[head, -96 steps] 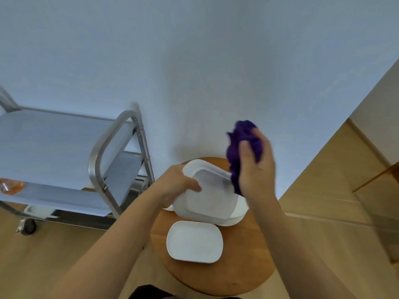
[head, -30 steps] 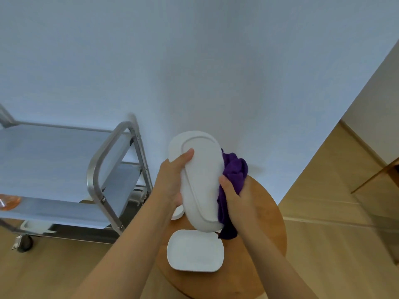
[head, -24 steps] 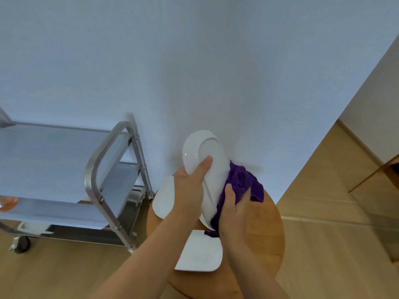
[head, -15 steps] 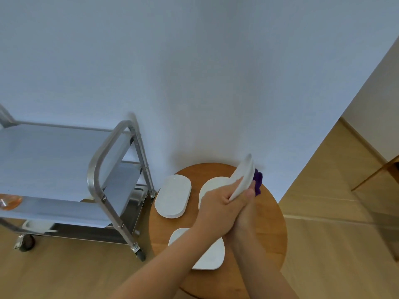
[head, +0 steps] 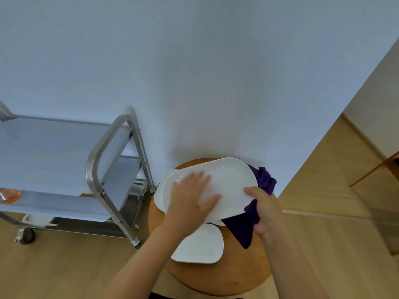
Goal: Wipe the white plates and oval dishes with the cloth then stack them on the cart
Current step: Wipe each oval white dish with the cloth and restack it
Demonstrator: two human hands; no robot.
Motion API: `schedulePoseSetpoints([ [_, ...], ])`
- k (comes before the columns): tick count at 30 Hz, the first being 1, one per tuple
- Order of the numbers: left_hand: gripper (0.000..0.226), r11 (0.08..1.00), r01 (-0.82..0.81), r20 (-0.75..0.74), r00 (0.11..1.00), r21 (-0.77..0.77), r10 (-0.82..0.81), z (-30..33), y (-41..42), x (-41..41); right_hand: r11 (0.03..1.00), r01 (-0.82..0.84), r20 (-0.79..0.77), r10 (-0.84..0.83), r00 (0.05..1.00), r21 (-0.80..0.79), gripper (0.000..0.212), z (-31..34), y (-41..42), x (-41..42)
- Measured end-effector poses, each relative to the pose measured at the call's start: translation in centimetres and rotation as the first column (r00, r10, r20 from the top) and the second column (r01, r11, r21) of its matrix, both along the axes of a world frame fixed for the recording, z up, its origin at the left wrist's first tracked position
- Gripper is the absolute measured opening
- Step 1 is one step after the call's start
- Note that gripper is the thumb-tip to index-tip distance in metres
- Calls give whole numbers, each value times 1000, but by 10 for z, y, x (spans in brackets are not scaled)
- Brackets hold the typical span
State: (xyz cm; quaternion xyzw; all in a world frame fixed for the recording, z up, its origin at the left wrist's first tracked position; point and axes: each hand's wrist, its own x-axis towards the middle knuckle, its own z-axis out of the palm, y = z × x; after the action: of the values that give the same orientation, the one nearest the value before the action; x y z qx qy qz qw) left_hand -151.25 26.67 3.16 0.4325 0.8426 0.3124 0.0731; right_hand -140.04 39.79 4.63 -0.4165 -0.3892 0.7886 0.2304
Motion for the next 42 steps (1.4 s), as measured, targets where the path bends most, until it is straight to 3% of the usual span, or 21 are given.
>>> schedulePoseSetpoints([
  [1,56,984,-148,-58,986,99,154,-4,-6,-8,999,30,-4,-30,1000,-12,24,-4,1,1],
  [3,64,907,-421,-34,906,30,422,-12,-18,-27,995,90,-2,-90,996,-38,21,-12,1,1],
  [5,57,866,-475,295,814,-155,500,-21,-26,-39,991,127,11,-126,992,-52,18,-20,0,0],
  [7,26,886,-436,691,593,-156,414,-29,-28,-40,988,139,50,-136,989,-61,19,-30,-2,-1],
  [8,15,890,-435,773,514,-138,371,-34,-30,-40,989,142,79,-138,987,-46,21,-36,-4,-1],
  [13,11,872,-456,796,456,-177,399,-80,-41,-40,927,97,266,-203,942,361,26,-68,-9,7],
  [16,14,840,-476,766,428,-260,480,-117,-45,-45,881,31,346,-218,913,472,22,-87,-8,14],
  [22,20,791,-404,631,478,-460,611,-180,-38,-46,911,-131,499,-91,862,392,25,-137,-16,13],
  [30,23,750,-318,548,528,-581,649,-237,-41,-61,925,-265,664,18,748,274,40,-183,-27,2],
  [33,25,712,-224,450,641,-665,622,-252,-35,-65,922,-301,697,51,715,242,41,-194,-32,-1],
  [37,29,576,-107,257,820,-810,512,-261,-27,-75,922,-327,724,81,685,206,43,-200,-38,-4],
  [42,33,492,-54,189,883,-869,430,-265,-16,-82,914,-362,732,120,671,182,41,-204,-41,-8],
])
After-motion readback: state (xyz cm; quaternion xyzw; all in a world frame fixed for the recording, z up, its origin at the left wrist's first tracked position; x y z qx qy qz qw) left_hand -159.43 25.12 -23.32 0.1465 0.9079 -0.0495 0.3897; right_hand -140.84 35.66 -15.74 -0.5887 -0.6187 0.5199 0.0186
